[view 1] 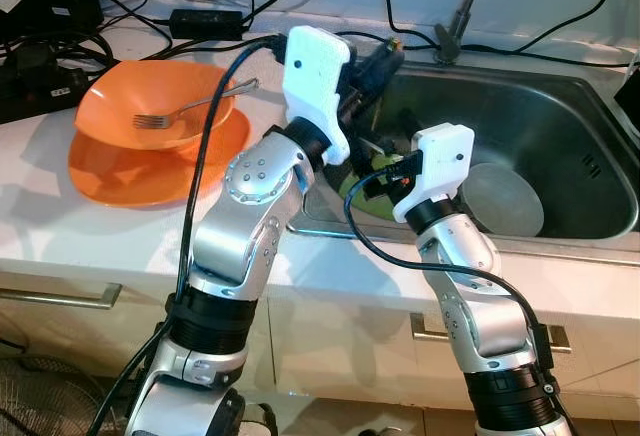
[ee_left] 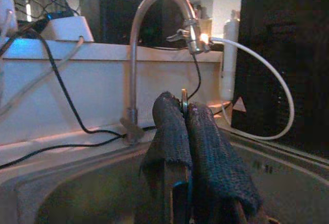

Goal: Kitchen organization

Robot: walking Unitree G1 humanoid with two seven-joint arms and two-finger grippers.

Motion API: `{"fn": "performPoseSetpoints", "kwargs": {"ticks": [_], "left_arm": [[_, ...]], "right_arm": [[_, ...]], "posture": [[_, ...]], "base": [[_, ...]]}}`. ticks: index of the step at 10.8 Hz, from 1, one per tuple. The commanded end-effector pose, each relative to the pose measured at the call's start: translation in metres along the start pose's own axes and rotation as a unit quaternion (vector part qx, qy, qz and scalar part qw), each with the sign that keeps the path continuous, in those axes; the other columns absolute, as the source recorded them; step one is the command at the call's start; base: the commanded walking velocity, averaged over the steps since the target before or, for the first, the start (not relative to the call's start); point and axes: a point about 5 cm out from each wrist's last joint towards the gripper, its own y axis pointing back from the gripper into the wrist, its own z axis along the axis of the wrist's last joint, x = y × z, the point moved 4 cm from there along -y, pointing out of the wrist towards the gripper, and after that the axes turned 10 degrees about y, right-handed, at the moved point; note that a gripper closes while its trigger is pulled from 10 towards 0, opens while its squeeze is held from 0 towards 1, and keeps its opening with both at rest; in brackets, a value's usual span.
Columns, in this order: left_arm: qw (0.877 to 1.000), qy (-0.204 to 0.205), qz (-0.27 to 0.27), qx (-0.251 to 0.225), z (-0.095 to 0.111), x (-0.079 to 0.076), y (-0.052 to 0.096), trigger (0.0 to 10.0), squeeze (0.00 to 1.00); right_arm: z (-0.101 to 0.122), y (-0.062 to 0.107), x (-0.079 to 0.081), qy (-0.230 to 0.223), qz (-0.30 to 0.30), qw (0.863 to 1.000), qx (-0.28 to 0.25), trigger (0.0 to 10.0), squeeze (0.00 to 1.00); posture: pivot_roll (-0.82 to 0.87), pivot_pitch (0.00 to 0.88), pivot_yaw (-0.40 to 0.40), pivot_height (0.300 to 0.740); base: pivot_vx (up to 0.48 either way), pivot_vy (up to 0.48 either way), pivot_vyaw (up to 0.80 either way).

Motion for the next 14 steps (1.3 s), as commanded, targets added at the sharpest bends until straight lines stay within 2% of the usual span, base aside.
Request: {"fn": "performPoseSetpoints", "kwargs": {"ticks": [1,2,3,7,10,13,14], "left_arm": [[1.000,0.003,-0.021,0.002,0.0003,-0.0091,0.0002,10.0,0.00],[1.000,0.007,-0.026,0.005,-0.0006,-0.0102,0.0003,10.0,0.00],[0.999,0.010,-0.030,0.008,-0.0014,-0.0116,0.0003,10.0,0.00],[0.999,0.017,-0.041,0.015,-0.0030,-0.0134,0.0014,10.0,0.00],[0.998,0.055,-0.042,0.010,-0.0009,-0.0115,0.0008,10.0,0.00],[0.997,0.065,-0.047,0.017,-0.0029,-0.0123,0.0010,10.0,0.00],[0.997,0.063,-0.045,0.019,-0.0035,-0.0113,0.0008,10.0,0.28]], "right_arm": [[0.0048,-0.0011,-0.0026,0.007,-0.005,1.000,-0.007,10.0,0.00],[0.0043,-0.0012,-0.0035,0.007,-0.008,1.000,-0.005,2.6,0.00],[0.0040,-0.0012,-0.0039,0.007,-0.009,1.000,-0.005,0.0,0.00],[0.0002,-0.0010,-0.0054,0.010,-0.013,1.000,0.003,0.0,0.00],[-0.0024,-0.0012,-0.0049,0.009,-0.014,1.000,0.008,0.0,0.00],[-0.0035,-0.0013,-0.0047,0.008,-0.015,1.000,0.010,0.0,0.00],[-0.0036,-0.0014,-0.0047,0.008,-0.016,1.000,0.011,0.0,0.00]], "posture": [[0.08,0.052,-0.046,0.740],[0.08,0.053,-0.046,0.740],[0.08,0.053,-0.046,0.740],[0.08,0.062,-0.049,0.740],[0.09,0.067,-0.048,0.740],[0.09,0.068,-0.048,0.740],[0.09,0.070,-0.047,0.740]], "base": [[0.000,0.000,0.00],[0.000,0.000,0.00],[0.000,0.000,0.00],[0.000,0.000,0.00],[0.000,0.000,0.00],[0.000,0.000,0.00],[0.000,0.000,0.00]]}}
